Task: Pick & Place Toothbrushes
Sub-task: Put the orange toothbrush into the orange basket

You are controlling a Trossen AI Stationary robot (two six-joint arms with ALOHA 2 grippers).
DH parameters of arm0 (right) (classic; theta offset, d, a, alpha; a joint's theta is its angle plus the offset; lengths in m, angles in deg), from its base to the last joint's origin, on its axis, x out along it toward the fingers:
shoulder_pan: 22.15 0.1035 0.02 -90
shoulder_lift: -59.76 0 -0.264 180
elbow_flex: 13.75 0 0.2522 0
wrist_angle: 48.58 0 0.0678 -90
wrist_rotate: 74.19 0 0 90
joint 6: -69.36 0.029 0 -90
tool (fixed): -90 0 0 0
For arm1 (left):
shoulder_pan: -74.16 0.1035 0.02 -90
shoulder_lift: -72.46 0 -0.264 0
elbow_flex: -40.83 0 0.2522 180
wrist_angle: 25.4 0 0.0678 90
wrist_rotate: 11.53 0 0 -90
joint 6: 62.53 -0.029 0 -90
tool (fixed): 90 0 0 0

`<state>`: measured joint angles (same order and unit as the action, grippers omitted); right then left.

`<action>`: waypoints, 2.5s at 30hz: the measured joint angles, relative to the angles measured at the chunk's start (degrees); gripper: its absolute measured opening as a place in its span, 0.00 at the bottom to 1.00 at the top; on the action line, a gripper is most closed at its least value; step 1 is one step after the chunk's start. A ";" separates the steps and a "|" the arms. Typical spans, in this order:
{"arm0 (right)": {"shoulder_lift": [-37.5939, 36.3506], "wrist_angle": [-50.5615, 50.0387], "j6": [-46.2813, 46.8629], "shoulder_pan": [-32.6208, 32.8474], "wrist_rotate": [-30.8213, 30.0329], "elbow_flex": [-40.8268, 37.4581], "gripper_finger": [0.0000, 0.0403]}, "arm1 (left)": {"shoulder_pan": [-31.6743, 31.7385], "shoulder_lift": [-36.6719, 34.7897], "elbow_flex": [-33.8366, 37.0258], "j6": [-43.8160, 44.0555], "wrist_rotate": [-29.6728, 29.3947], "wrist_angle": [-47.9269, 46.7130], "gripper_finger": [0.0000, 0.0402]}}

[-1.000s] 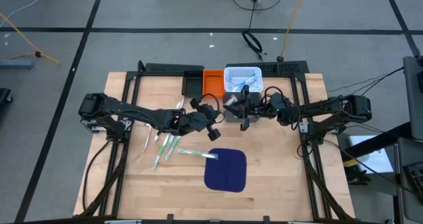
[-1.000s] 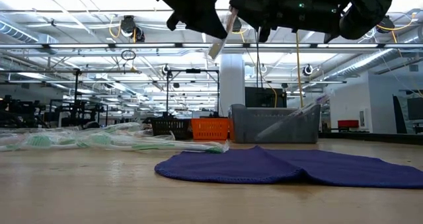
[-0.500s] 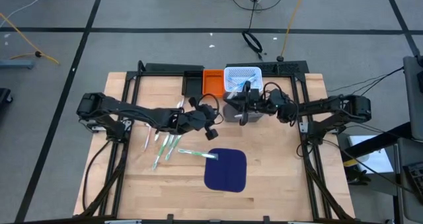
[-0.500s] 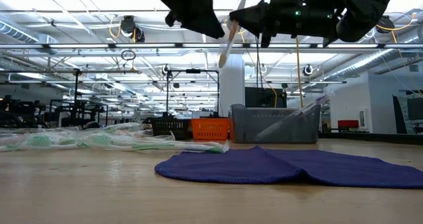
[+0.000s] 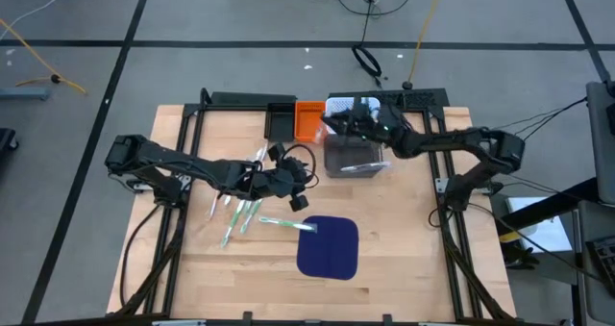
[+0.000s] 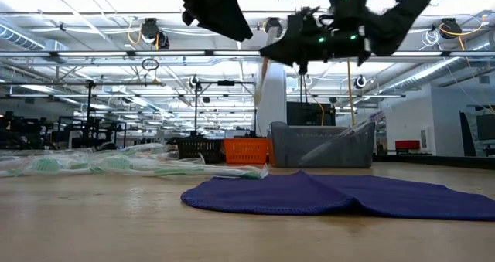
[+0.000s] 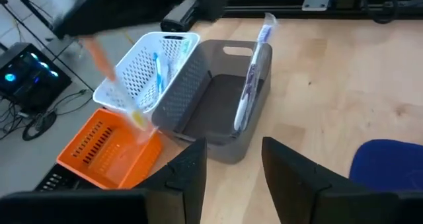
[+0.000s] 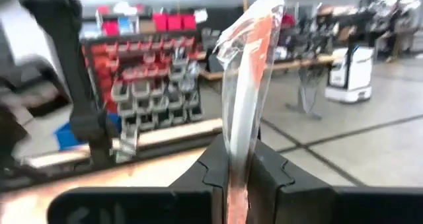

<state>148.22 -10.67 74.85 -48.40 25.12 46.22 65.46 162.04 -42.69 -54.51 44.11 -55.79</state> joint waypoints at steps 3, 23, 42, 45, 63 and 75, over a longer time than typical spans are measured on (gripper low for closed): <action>4.01 -1.13 0.01 -2.49 0.15 3.82 0.05 | -0.53 0.00 0.00 0.25 0.01 0.06 0.37; 26.67 0.96 11.16 -9.04 3.92 19.31 0.05 | -0.79 0.26 -0.04 1.48 0.32 -0.28 0.37; 26.76 -0.92 11.74 -7.36 -0.72 19.33 0.05 | -0.71 0.31 -0.04 2.28 0.32 0.24 0.37; 26.76 -0.59 12.01 -7.37 -0.64 19.33 0.05 | -0.71 0.31 -0.04 2.45 0.32 0.24 0.37; 28.53 -1.01 11.29 -4.92 -3.47 19.34 0.05 | -0.71 0.31 -0.04 4.09 0.34 0.36 0.37; 30.76 0.96 15.94 -5.89 -1.41 19.28 0.09 | -0.60 0.31 -0.04 4.50 0.38 0.37 0.37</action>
<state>178.99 -9.71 90.79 -54.29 23.71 65.51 64.85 162.35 -42.73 -50.01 44.49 -55.42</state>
